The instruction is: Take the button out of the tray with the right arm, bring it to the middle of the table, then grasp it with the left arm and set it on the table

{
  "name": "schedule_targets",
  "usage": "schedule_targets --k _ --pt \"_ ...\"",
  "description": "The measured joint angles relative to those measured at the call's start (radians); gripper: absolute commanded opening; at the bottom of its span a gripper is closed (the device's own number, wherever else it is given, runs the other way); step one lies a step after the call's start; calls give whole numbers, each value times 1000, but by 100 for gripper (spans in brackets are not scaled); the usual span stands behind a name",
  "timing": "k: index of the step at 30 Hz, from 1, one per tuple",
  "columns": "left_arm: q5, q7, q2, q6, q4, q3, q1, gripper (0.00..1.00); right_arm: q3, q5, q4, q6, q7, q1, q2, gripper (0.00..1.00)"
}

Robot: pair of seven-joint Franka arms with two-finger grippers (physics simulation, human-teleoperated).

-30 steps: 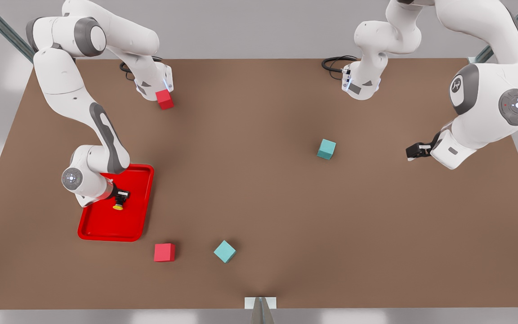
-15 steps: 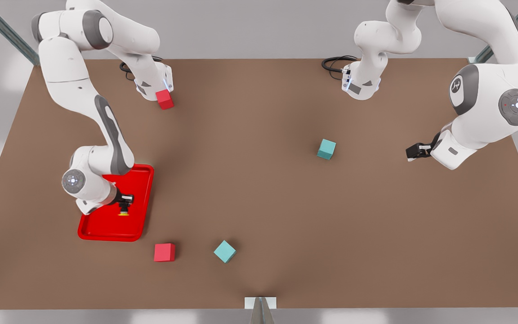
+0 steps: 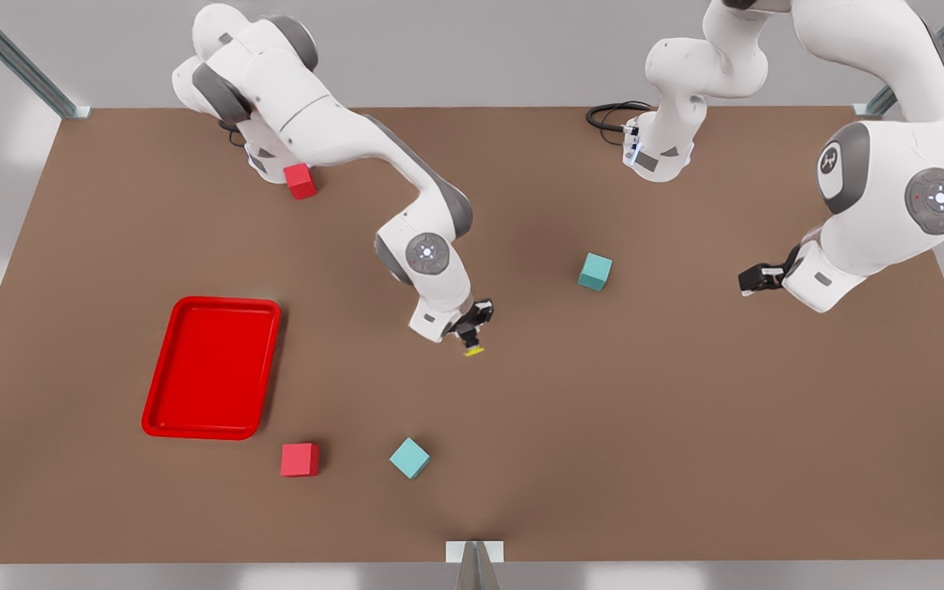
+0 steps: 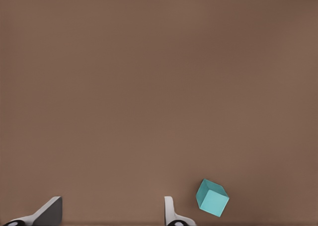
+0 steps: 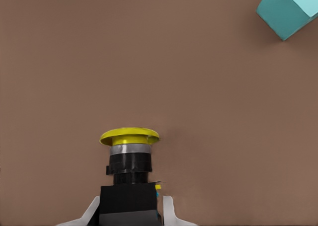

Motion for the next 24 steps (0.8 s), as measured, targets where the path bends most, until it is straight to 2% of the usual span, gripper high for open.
schedule_targets --k 6,12,13,14,18,20,22,24 --pt "0 0 11 9 0 0 -1 100 -31 3 65 102 223 104 154 50" --pt "0 0 17 17 0 0 0 100 -54 -1 83 167 379 159 225 52" --pt "0 0 17 18 0 0 0 100 -54 -2 82 173 399 160 229 71" --pt "0 0 17 19 0 0 0 100 -54 -3 81 177 417 163 231 100" --pt "0 0 23 23 0 0 0 100 -55 -7 79 190 480 169 229 100" --pt "0 0 24 26 0 0 0 100 -50 -3 62 157 499 156 165 100" --pt "0 0 27 28 0 0 0 100 -48 15 57 21 482 88 6 100" --pt "-2 -7 58 30 1 -2 -20 100 -49 30 51 -161 410 -130 -162 100"
